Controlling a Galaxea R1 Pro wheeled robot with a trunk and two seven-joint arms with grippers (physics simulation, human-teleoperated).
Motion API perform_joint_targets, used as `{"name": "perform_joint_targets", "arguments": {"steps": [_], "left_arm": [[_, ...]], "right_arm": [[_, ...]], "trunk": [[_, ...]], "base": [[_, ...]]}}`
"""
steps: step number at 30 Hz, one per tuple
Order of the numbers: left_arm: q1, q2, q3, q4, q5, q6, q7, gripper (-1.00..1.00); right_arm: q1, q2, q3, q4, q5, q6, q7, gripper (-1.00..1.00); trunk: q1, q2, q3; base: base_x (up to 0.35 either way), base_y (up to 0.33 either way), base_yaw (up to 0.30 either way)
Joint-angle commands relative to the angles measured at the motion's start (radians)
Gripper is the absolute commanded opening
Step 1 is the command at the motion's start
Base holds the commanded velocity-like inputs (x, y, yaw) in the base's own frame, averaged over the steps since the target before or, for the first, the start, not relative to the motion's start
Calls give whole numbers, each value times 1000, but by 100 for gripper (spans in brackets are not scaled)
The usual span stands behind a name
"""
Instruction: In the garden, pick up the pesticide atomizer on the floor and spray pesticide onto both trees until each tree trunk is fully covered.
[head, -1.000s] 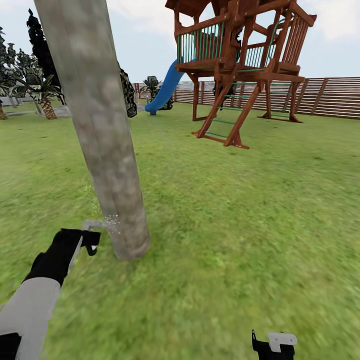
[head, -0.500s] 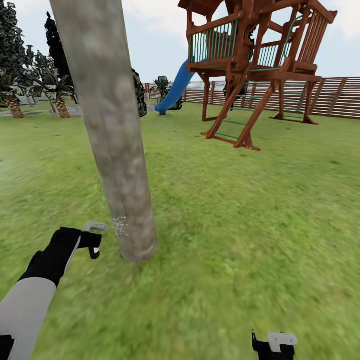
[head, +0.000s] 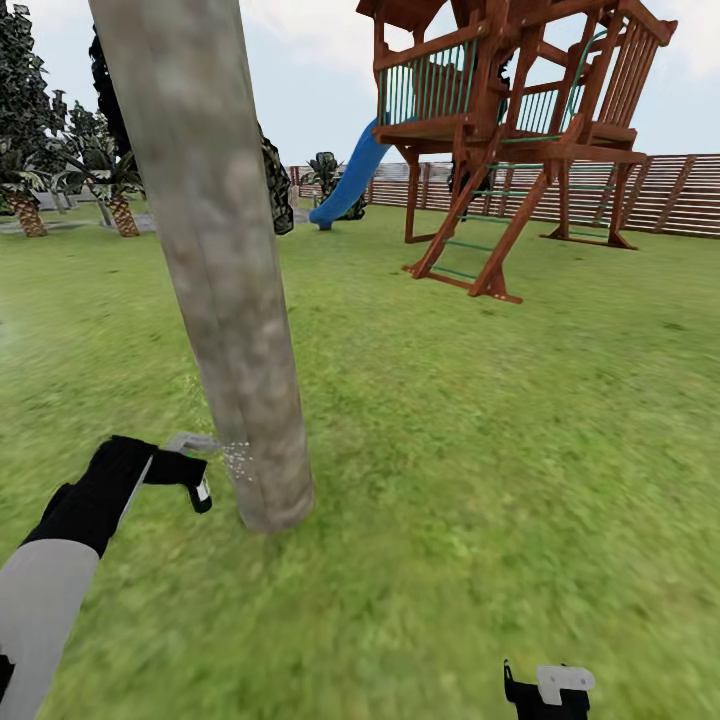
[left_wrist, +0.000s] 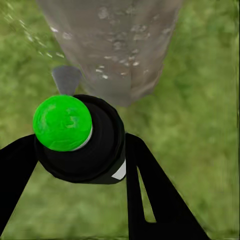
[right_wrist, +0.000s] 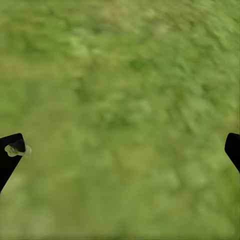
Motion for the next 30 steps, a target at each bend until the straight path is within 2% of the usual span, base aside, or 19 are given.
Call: {"name": "perform_joint_targets", "arguments": {"steps": [1, 2, 3, 10, 11, 13, 14, 18, 22, 23, 30], "left_arm": [[-1, -1, -56, 0, -17, 0, -14, -100], [-1, -4, -112, -1, -20, 5, -23, -100], [-2, -5, -127, -2, -19, 7, -27, -100], [-2, -3, -127, -4, -22, 4, -28, -100], [-2, -2, -108, -4, -22, 2, -28, -100], [-1, 4, -9, -4, -23, -4, -30, -100], [-1, 6, 1, -4, -24, -5, -30, -100], [-1, 12, 9, -9, -24, -6, -31, -100], [0, 1, 2, -66, -21, -2, -29, -100], [-1, 0, 3, -97, -22, 0, -29, -100], [0, 1, 3, -102, -24, 0, -29, -100]], "right_arm": [[0, 0, 0, 0, 0, 0, 0, 100], [0, 0, 0, 0, 0, -1, 0, 100], [0, 0, 0, 0, 0, 0, 0, 100], [0, 0, 0, 0, 0, 0, 0, 100], [0, 0, 0, 0, -1, -1, 0, 100], [0, 0, 0, 0, -1, 0, 0, 100], [0, 0, 0, 0, 0, 0, 0, 100], [0, 0, 0, 0, 0, -1, 0, 100], [0, 0, 0, 0, 0, 0, 0, 100], [0, 0, 0, 0, -1, 0, 1, 100], [0, 0, 0, 0, 0, -1, 1, 100]], "trunk": [[0, 0, 0], [0, 0, 0], [0, 0, 0], [0, 0, 0], [0, 0, 0], [0, 0, 0], [0, 0, 0], [0, 0, 0], [0, 0, 0], [0, 0, 0], [0, 0, 0]], "base": [[0, 0, 0], [0, 0, 0], [0, 0, 0], [210, -144, 0], [240, -98, 81], [53, -20, 235], [9, -3, 269], [2, -1, 275], [0, -17, 105], [0, -234, 3], [-81, -264, 0]]}}
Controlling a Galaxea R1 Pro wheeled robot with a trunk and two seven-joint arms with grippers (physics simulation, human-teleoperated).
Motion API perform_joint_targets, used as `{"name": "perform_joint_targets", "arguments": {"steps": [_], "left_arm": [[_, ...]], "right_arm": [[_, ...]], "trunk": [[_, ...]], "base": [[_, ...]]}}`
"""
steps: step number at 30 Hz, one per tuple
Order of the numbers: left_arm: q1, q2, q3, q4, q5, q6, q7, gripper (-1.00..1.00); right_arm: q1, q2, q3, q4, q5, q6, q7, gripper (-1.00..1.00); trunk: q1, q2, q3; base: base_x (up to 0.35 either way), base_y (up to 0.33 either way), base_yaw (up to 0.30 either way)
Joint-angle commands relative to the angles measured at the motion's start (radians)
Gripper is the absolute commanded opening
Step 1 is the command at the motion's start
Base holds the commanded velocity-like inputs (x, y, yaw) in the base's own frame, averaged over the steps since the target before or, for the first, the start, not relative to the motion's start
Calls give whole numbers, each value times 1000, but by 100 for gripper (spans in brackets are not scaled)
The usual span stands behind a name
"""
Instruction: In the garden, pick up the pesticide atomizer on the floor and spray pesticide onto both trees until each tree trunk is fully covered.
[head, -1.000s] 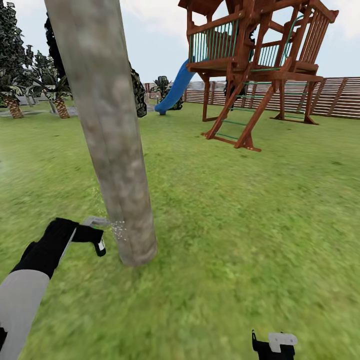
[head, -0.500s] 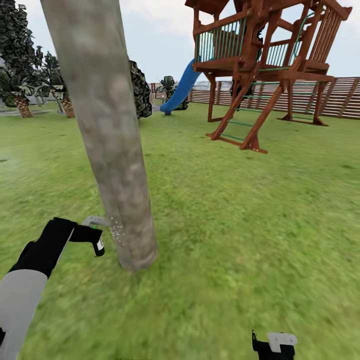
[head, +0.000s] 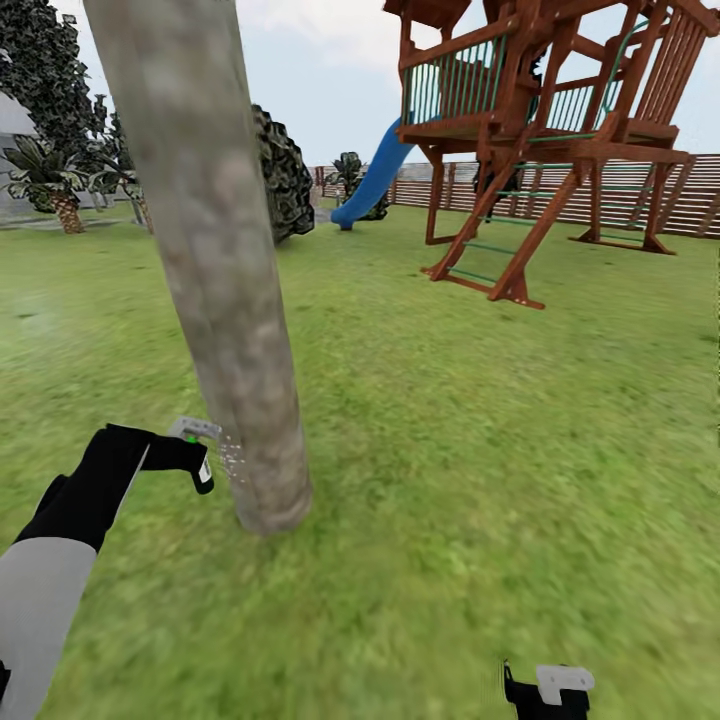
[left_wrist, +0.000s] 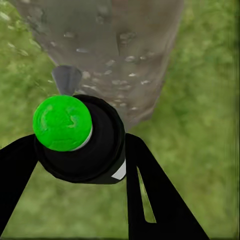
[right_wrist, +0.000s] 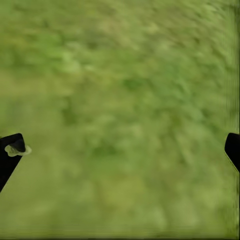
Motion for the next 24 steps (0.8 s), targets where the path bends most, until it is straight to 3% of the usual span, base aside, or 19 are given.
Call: {"name": "perform_joint_targets", "arguments": {"steps": [1, 7, 20, 24], "left_arm": [[0, 0, 0, 1, 0, 0, 0, -100], [0, 1, 3, 5, -2, 0, 1, -100], [0, 0, 1, 5, -1, 0, 5, -100], [0, 0, 1, 4, -1, 0, 6, -100]], "right_arm": [[0, 0, 0, 0, 0, 0, 0, 100], [0, 0, 0, 0, 0, 0, 0, 100], [0, 0, 0, 0, 1, 0, 0, 100], [0, 0, 0, 0, 0, -1, 0, 100]], "trunk": [[0, 0, 0], [0, 0, 0], [0, 0, 0], [0, 0, 0]], "base": [[-87, -268, 0], [-6, -268, 25], [-1, -271, 261], [-96, -272, 60]]}}
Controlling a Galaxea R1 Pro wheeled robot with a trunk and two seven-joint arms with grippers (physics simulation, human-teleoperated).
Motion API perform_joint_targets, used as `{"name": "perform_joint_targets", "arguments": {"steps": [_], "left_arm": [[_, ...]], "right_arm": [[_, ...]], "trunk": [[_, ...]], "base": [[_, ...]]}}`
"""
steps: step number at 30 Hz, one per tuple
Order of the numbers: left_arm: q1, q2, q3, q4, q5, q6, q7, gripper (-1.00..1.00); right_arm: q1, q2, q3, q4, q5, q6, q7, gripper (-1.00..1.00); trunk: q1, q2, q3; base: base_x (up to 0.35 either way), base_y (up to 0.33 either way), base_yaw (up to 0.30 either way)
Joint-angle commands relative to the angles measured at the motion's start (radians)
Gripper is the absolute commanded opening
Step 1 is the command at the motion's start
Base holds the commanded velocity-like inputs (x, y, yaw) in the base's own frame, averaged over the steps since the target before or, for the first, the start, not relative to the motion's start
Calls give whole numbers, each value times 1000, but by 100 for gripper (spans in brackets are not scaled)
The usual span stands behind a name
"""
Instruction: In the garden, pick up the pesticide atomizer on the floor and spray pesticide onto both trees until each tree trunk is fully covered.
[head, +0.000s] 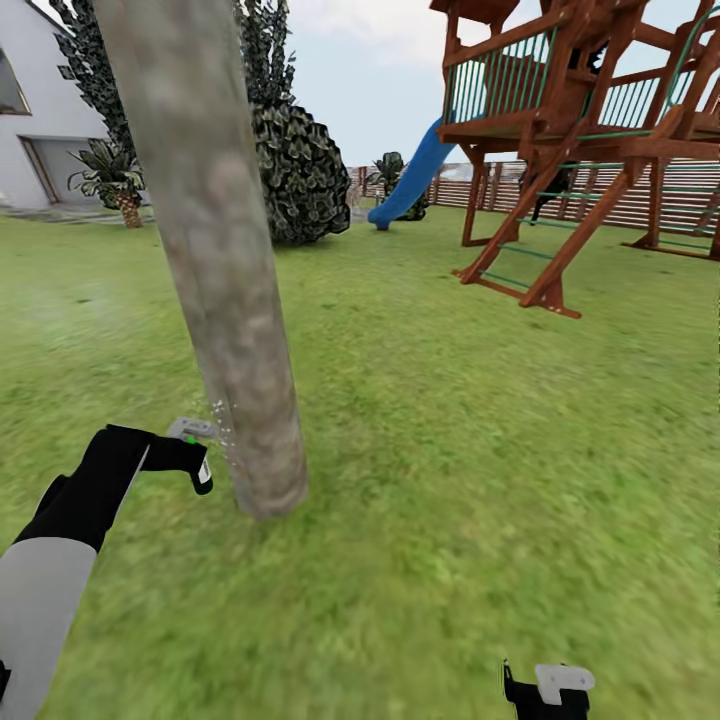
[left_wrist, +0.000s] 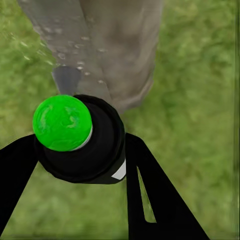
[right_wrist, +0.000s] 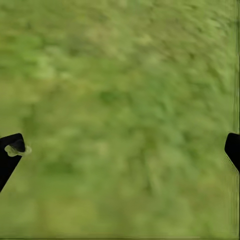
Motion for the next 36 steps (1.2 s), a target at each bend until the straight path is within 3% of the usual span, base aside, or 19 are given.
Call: {"name": "perform_joint_targets", "arguments": {"steps": [1, 13, 17, 19, 20, 22, 24, 26, 30, 32, 34, 36], "left_arm": [[0, 0, 0, 0, 0, 0, 1, -100], [13, -3, 0, 9, -1, -2, 4, -100], [96, -2, 4, 13, -1, -7, 5, -100], [125, -3, 5, 70, 1, -43, 12, -100], [126, -4, 6, 115, 1, -100, 41, -100], [127, -5, 20, 179, 17, -188, 156, -100], [127, -37, 35, 204, 80, -228, 226, -100], [128, -51, 38, 225, 100, -239, 262, -100], [128, -67, 64, 349, 129, -394, 444, -100], [128, -69, 69, 370, 137, -405, 460, -100], [129, -70, 69, 381, 177, -411, 466, -100], [132, -71, 69, 383, 188, -413, 466, -100]], "right_arm": [[0, 0, 0, 0, 0, 0, 0, 100], [0, 0, 0, -2, 0, 0, 0, 100], [0, 0, 0, 0, 0, 0, 0, 100], [0, 0, 0, 0, 1, 0, 0, 100], [0, 0, 0, 0, 1, 0, 0, 100], [0, 0, 0, 0, 1, 0, 0, 100], [0, 0, 0, 0, 1, 0, 0, 100], [0, 0, 0, 0, 1, 0, 0, 100], [0, 1, 0, -1, 0, 0, 0, 100], [0, 1, 0, 0, 0, 0, 0, 100], [0, 2, 0, 0, 0, 0, 0, 100], [0, 2, 0, 0, 0, 0, -1, 100]], "trunk": [[0, 0, 0], [0, 0, 0], [0, 0, 0], [0, 0, 0], [0, 0, 0], [0, 0, 0], [0, 0, 0], [0, 0, 0], [0, 0, 0], [0, 0, 0], [0, 0, 0], [0, 0, 0]], "base": [[-135, -271, 6], [-142, -270, 0], [-135, -270, 0], [-121, -270, 0], [-54, -270, 0], [-21, -270, 0], [15, -229, 0], [100, -108, 0], [258, -18, 101], [296, -1, 260], [128, 0, 272], [20, 0, 275]]}}
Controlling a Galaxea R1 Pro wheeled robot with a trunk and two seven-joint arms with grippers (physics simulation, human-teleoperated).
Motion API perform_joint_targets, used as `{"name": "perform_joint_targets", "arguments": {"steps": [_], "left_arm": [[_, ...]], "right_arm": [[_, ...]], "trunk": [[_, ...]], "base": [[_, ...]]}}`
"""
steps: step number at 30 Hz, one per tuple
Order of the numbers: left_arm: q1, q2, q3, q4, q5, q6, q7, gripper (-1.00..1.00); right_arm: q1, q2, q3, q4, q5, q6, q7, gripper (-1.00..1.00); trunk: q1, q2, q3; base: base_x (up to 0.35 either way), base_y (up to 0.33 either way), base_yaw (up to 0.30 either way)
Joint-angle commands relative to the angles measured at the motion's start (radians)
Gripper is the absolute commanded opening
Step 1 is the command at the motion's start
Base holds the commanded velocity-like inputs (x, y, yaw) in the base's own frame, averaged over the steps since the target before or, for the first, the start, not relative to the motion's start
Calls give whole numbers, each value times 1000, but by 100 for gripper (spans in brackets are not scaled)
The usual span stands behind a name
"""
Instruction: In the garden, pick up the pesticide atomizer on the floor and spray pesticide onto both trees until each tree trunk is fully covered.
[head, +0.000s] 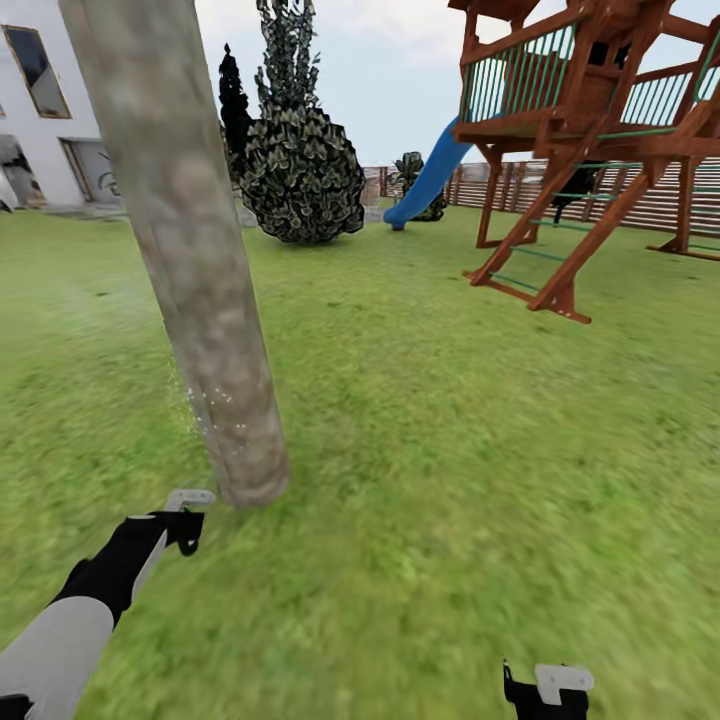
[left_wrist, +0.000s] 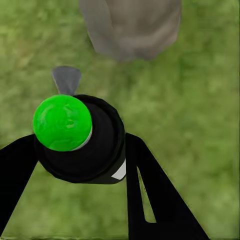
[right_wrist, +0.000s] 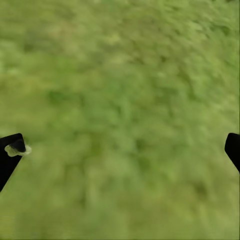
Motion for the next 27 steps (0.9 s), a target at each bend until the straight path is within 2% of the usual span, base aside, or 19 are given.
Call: {"name": "perform_joint_targets", "arguments": {"steps": [1, 5, 6, 10, 14, 16, 18, 20, 23, 27], "left_arm": [[5, -1, 0, 0, 2, 0, 0, -100], [13, -4, -1, 0, 5, -1, 0, -100], [14, -19, -1, 0, 0, -1, 1, -100], [14, -39, -2, 0, 4, -1, 54, -100], [14, -73, -2, 1, 1, -1, 67, -100], [18, -62, 4, 2, -1, -1, 67, -100], [52, -57, 28, -7, -2, -1, 68, -100], [62, -68, 39, -14, 0, -4, 70, -100], [64, -79, 41, -6, 4, -58, 73, -100], [64, -72, 41, -15, 2, -64, 74, -100]], "right_arm": [[0, 0, 0, 0, 0, 0, 0, 100], [0, -1, 0, 0, 0, 0, -1, 100], [0, -1, 0, 0, 0, 0, 0, 100], [0, -2, 0, -1, 0, 0, 0, 100], [0, -1, 0, -1, 0, 0, 1, 100], [0, -2, 0, -1, 0, 0, 0, 100], [0, -2, 0, 0, 0, 0, -1, 100], [0, -2, 0, -1, 0, 0, -1, 100], [0, -2, 0, -1, 0, 0, -1, 100], [0, -2, 0, -1, 0, 0, -1, 100]], "trunk": [[0, 0, 0], [0, 0, 0], [0, 0, 0], [0, 0, 0], [0, 0, 0], [0, 0, 0], [0, 0, 0], [0, 0, 0], [0, 0, 0], [0, 0, 0]], "base": [[38, 0, 198], [280, 0, 31], [335, -5, 2], [229, -164, 0], [144, -239, 0], [75, -191, 0], [18, -202, 117], [128, -242, 253], [218, -201, 271], [312, -63, 72]]}}
